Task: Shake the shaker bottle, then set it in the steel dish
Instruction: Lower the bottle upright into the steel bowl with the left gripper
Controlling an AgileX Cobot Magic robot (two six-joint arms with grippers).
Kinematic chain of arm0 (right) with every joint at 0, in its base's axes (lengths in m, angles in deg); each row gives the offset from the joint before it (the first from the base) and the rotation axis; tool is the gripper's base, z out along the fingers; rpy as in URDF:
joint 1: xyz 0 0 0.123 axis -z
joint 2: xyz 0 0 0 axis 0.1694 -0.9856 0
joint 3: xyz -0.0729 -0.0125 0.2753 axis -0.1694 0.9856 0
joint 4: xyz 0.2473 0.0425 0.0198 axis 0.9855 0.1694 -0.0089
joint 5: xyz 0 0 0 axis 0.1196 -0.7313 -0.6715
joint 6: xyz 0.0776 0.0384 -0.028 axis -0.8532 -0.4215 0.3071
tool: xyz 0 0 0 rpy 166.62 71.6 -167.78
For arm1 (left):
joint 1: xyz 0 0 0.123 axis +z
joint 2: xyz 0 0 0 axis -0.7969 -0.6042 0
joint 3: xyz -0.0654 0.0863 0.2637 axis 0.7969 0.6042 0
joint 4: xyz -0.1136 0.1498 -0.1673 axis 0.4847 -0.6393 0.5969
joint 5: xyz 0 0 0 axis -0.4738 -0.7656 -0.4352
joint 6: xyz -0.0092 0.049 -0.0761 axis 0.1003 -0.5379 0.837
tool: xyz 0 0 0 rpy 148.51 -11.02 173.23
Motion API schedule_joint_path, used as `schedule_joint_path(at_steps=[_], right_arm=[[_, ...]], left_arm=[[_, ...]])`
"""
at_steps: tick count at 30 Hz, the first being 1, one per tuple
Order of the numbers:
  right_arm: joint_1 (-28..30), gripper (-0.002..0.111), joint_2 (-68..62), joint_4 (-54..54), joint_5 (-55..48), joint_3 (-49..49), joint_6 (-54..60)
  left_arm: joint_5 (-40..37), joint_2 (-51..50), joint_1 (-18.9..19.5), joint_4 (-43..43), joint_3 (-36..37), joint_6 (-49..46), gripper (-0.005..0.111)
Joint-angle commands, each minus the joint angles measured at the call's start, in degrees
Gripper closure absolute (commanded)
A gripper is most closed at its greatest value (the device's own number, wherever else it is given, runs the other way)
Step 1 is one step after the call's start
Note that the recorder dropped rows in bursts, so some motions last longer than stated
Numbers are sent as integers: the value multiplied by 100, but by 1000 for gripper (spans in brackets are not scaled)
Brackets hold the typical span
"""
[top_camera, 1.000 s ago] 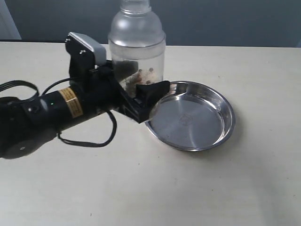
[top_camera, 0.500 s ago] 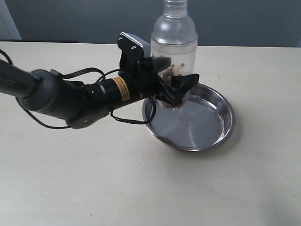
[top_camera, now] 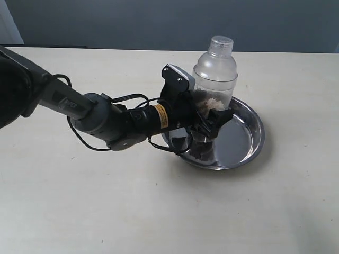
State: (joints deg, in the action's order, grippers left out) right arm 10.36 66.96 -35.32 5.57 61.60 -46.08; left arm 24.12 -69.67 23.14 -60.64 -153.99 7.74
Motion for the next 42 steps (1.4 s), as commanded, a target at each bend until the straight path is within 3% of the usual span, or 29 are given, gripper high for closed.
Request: schedule_joint_path(at_steps=[1,15,21,33,37,42], right_arm=[[-10,109,22,-4,69,7,36],[-10,109,22,-4,69,7,36],[-10,109,22,-4,69,7,36],[-10,109,22,-4,69,7,36],[-10,109,22,-4,69,7,36],[-10,109,22,-4,69,7,36]], left_arm=[[258,18,-14,135,-79,-20,107],[103,-10,-14,97,-79,-20,107],[-317,-40,-14,97,-79,-9,107],[46,-432,-14,-88,-79,365,107],[357,-432,-14,-455,-79,377,107],[153,-432,-14,-1211,-79,576,107]])
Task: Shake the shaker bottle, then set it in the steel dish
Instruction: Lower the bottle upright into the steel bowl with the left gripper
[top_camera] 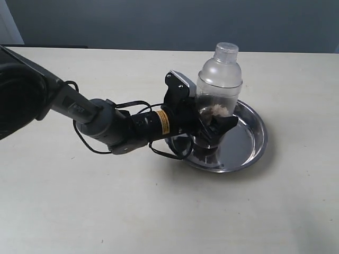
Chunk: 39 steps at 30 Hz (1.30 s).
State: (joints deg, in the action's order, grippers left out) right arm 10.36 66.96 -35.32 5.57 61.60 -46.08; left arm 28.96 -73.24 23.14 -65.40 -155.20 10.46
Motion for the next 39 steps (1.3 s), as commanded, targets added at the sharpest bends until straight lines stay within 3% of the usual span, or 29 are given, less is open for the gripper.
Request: schedule_joint_path(at_steps=[1,7,11,13,16,23,39], right_arm=[[-10,109,22,-4,69,7,36],[-10,109,22,-4,69,7,36],[-10,109,22,-4,69,7,36],[-10,109,22,-4,69,7,36],[-10,109,22,-4,69,7,36],[-10,109,22,286,69,7,36],[-10,109,22,286,69,7,36]], left_arm=[[-340,-76,-14,-736,42,294,107],[-839,-76,-14,-802,42,599,105],[-448,-76,-14,-701,42,600,75],[-620,-76,-14,-875,42,600,69],[-460,-76,-14,-1404,42,600,69],[-431,-76,-14,-1689,42,600,67],[-344,-76,-14,-1802,42,562,38]])
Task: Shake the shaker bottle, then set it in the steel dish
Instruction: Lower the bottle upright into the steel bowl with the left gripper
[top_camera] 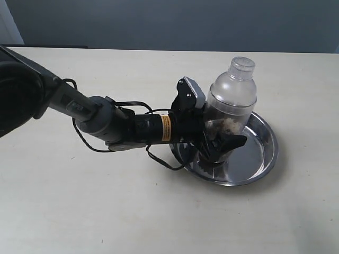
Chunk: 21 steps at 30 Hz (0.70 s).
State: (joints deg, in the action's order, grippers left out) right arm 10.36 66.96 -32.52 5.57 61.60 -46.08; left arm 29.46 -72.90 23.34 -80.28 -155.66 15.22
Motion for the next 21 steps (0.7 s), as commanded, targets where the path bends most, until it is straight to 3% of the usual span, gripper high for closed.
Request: schedule_joint_path(at_steps=[1,17,21], right_arm=[[-10,109,22,6,69,7,36],[-10,109,22,6,69,7,36],[-10,109,22,6,69,7,36]], left_arm=[[-359,-110,-35,-282,88,86,37],[-195,-110,43,-283,88,108,35],[175,-110,147,-454,88,197,35]])
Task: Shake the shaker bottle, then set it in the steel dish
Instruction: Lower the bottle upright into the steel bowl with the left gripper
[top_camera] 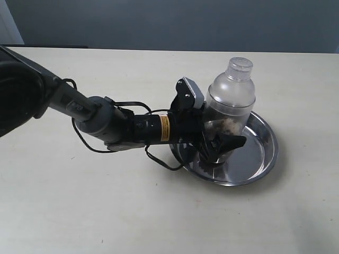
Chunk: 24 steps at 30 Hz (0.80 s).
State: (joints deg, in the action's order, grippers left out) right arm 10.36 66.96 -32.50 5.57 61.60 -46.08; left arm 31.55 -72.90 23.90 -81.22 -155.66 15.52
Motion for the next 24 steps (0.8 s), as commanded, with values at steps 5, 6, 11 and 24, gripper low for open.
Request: schedule_joint_path(at_steps=[5,6,11,24], right_arm=[[-10,109,22,4,69,7,36],[-10,109,22,4,69,7,36],[-10,109,22,4,69,7,36],[-10,109,22,4,69,7,36]], left_arm=[[29,-110,142,-387,88,353,35],[40,-110,142,-415,88,353,35],[450,-110,142,-417,88,353,35],[1033,-110,142,-103,88,197,35]])
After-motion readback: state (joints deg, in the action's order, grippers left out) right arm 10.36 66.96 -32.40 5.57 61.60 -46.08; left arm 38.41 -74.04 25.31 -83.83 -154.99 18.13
